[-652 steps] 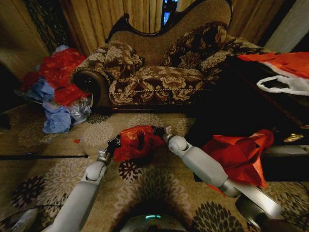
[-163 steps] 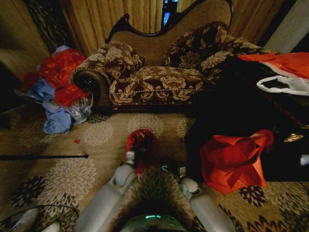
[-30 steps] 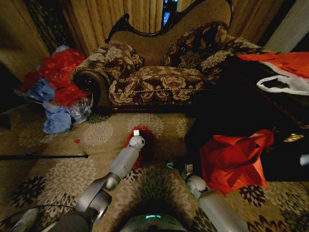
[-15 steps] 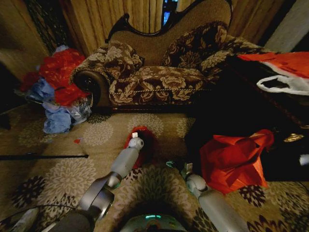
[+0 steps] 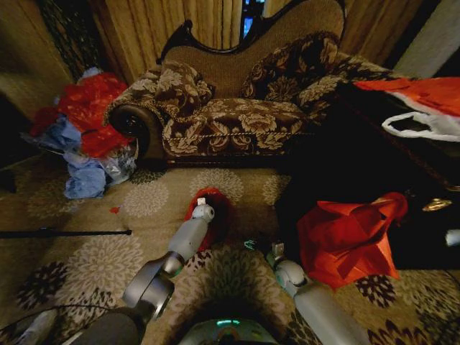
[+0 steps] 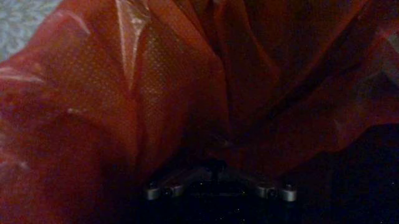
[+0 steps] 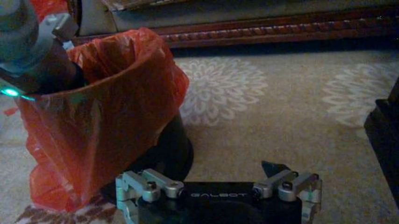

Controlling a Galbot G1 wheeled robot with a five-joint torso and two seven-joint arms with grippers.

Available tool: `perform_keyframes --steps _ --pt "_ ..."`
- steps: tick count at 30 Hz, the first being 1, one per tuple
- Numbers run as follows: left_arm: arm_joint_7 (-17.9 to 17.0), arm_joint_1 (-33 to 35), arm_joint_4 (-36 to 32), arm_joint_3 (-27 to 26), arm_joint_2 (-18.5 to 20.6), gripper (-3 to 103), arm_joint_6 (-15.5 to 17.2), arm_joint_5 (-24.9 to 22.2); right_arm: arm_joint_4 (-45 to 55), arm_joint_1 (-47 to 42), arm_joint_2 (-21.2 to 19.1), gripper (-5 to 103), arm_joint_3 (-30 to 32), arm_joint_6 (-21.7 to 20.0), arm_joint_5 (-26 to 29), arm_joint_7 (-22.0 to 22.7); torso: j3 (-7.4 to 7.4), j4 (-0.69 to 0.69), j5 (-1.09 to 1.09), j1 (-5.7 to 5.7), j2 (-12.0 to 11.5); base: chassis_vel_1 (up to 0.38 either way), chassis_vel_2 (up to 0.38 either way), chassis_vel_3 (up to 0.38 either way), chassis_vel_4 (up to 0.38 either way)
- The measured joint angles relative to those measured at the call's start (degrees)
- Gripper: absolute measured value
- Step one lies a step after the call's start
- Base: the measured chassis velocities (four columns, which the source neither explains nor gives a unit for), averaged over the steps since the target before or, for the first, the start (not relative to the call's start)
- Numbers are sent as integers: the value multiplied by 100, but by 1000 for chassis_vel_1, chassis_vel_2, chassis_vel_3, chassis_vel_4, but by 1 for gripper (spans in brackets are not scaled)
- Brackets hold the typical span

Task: Place a garbage bag over the trash bin.

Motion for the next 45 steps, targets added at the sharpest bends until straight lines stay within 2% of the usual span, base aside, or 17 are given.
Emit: perform_keyframes --steps 6,13,19,22,25,26,28,30,33,34,37,38,39,40,42,43,45 --pt "197 24 -16 20 -1 0 37 -27 26 -10 -6 100 -5 -7 -8 17 0 -2 -1 0 0 0 0 0 0" --pt "104 300 -695 80 127 0 119 -176 50 -9 -2 100 -7 -21 -11 51 2 -2 -3 1 0 0 0 0 0" --pt "238 435 -1245 146 296 0 -65 -307 110 -39 -4 100 19 -32 -6 62 2 0 -2 1 -1 0 0 0 0" --pt "266 561 -1675 178 359 0 -131 -397 144 -74 -22 100 36 -32 -7 62 2 -2 -1 2 -1 0 0 0 0" --pt "148 807 -2544 318 540 0 -196 -485 215 -106 -48 100 69 -32 -1 62 1 -1 -2 1 -1 0 0 0 0" --pt "148 807 -2544 318 540 0 -196 -485 215 -106 -48 100 69 -32 -1 62 1 -1 -2 1 -1 0 0 0 0" --pt "118 991 -3235 530 738 0 -338 -469 254 -109 -80 100 86 -32 3 58 1 0 -2 1 -1 0 0 0 0" --pt "88 1029 -3394 566 771 0 -338 -453 265 -110 -86 100 91 -33 7 59 1 -1 -2 1 -1 0 0 0 0" --pt "-235 1164 -3925 677 867 0 -221 -419 357 -145 -114 100 108 -36 52 66 1 -2 -2 1 -1 0 0 0 0" --pt "-235 1164 -3925 677 867 0 -221 -419 357 -145 -114 100 108 -36 52 66 1 -2 -2 1 -1 0 0 0 0" --pt "-293 1291 -4314 751 1005 0 -221 -214 422 -181 -119 100 148 -71 196 109 1 -1 -1 1 -1 0 0 0 0" --pt "-128 1464 -4829 786 1214 0 -403 -97 499 -246 -113 100 278 -77 239 125 1 -1 -2 1 -1 0 0 0 0" --pt "194 1692 -5297 777 1447 0 -626 171 692 -350 -120 100 415 -76 247 166 1 -2 0 1 -1 0 0 0 0" --pt "194 1692 -5297 777 1447 0 -626 171 692 -350 -120 100 415 -76 247 166 1 -2 0 1 -1 0 0 0 0" --pt "431 2114 -5862 719 1793 -1 -820 768 1042 -528 -148 100 584 -65 246 311 0 -2 -5 1 -1 0 0 0 0" --pt "431 2114 -5862 719 1793 -1 -820 768 1042 -528 -148 100 584 -65 246 311 0 -2 -5 1 -1 0 0 0 0" --pt "697 2592 -6332 600 2198 10 -1150 1480 1498 -866 -142 100 889 -4 129 443 0 5 0 0 -1 0 0 0 0"
